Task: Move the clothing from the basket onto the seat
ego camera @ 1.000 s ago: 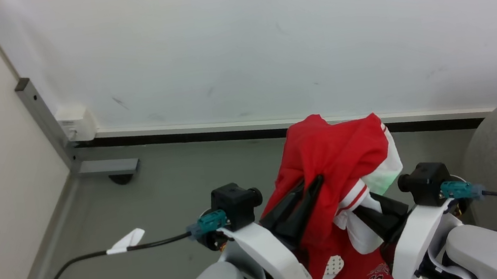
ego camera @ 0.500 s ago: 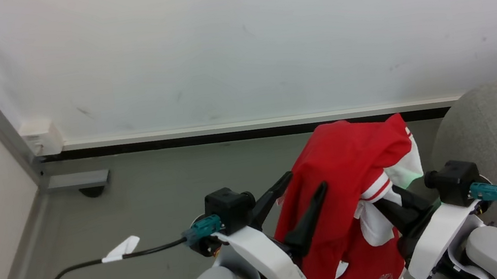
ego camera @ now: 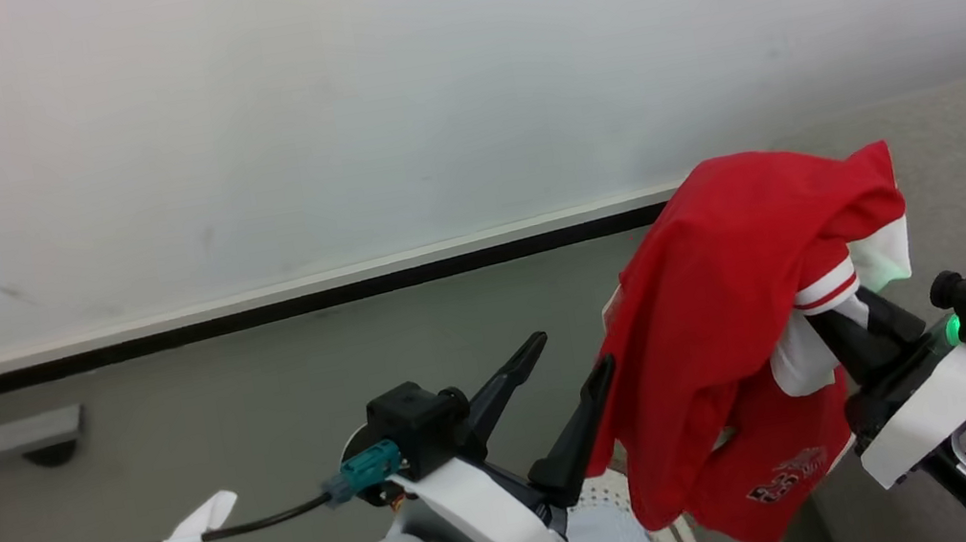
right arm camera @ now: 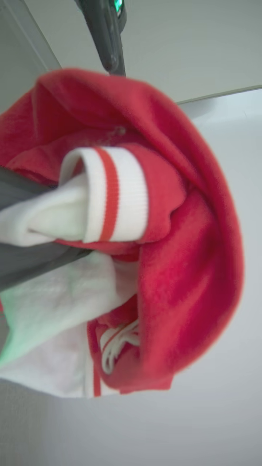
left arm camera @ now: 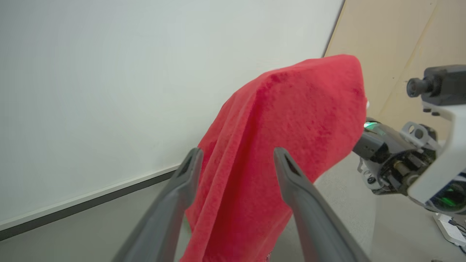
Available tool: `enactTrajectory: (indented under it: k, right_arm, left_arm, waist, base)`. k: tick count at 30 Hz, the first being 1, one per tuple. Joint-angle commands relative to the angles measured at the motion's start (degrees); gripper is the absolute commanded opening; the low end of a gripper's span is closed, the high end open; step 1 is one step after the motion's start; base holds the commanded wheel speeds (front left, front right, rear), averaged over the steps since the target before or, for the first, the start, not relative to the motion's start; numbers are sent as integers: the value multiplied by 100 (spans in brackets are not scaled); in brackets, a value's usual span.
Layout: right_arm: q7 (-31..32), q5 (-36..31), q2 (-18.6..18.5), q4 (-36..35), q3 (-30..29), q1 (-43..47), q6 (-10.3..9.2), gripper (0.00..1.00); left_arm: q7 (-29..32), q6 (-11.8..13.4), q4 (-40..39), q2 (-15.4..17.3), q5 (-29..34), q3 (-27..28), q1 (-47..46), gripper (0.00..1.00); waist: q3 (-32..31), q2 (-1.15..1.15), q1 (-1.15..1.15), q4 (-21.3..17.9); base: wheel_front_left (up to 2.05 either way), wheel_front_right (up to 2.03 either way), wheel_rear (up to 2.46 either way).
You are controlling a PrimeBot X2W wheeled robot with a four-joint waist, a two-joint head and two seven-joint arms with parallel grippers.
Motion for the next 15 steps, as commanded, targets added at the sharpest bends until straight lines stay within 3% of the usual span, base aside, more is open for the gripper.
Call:
enactTrajectory:
  k: [1,9,15]
  right_arm:
    - [-22,-65,-42,-63,-101,74,-12,0]
    - [-22,-359,-13,-487,-655,488,-12,0]
    - [-23,-458,54,-727,-984,799,-12,0]
  left_arm:
    - [-29,-19,-22,3,99,16,83,100]
    - [-42,-168,-148,-32,401,37,166,100]
    - [-41,-253,-177,-88,589,147,283,100]
  waist:
    - [80,0,0,-295]
    - [225,0,0,-945]
    - [298,0,0,-1220]
  base:
    - [0,0,0]
    - [0,0,0]
    - [0,0,0]
